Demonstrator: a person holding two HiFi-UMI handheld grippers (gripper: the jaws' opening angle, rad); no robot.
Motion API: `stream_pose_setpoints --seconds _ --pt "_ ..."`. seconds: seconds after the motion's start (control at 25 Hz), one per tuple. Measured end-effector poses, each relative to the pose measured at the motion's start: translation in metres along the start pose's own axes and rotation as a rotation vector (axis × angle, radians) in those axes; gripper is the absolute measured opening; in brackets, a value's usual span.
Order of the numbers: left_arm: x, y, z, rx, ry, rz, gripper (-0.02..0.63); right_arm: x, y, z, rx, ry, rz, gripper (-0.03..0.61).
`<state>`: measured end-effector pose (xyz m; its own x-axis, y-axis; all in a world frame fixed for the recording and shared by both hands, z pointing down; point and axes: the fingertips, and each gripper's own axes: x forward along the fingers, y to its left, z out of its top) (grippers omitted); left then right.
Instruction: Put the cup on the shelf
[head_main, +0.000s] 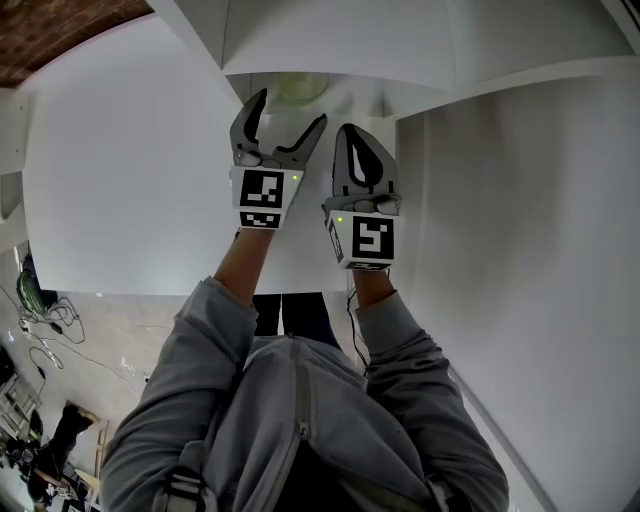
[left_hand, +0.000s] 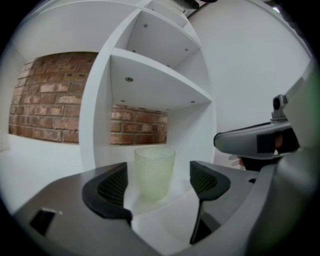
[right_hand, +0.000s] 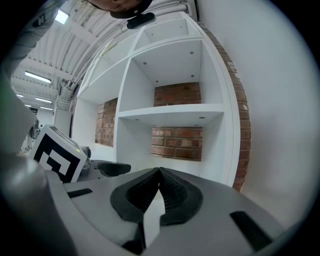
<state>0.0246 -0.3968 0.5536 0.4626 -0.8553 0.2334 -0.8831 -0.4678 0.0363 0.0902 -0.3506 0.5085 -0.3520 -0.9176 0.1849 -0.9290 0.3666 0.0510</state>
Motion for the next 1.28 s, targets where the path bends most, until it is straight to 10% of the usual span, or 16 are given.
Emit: stream_pose_setpoints --seconds 0.24,0.44,1.28 --pt "-0.032 -0.006 0.021 0.005 -0.045 -0.002 0.122 -0.019 0.008 0.014 0.008 -0.014 -0.018 0.026" --pt "-0.061 -0.028 0.040 0.030 -0.062 -0.011 0.016 -0.048 0.007 0.031 0.006 -0.041 -0.035 0.026" --pt "-0.187 -0.051 0.144 0.075 -0.141 -0.017 0.007 -0.137 0.039 0.126 -0.017 -0.136 -0.047 0.026"
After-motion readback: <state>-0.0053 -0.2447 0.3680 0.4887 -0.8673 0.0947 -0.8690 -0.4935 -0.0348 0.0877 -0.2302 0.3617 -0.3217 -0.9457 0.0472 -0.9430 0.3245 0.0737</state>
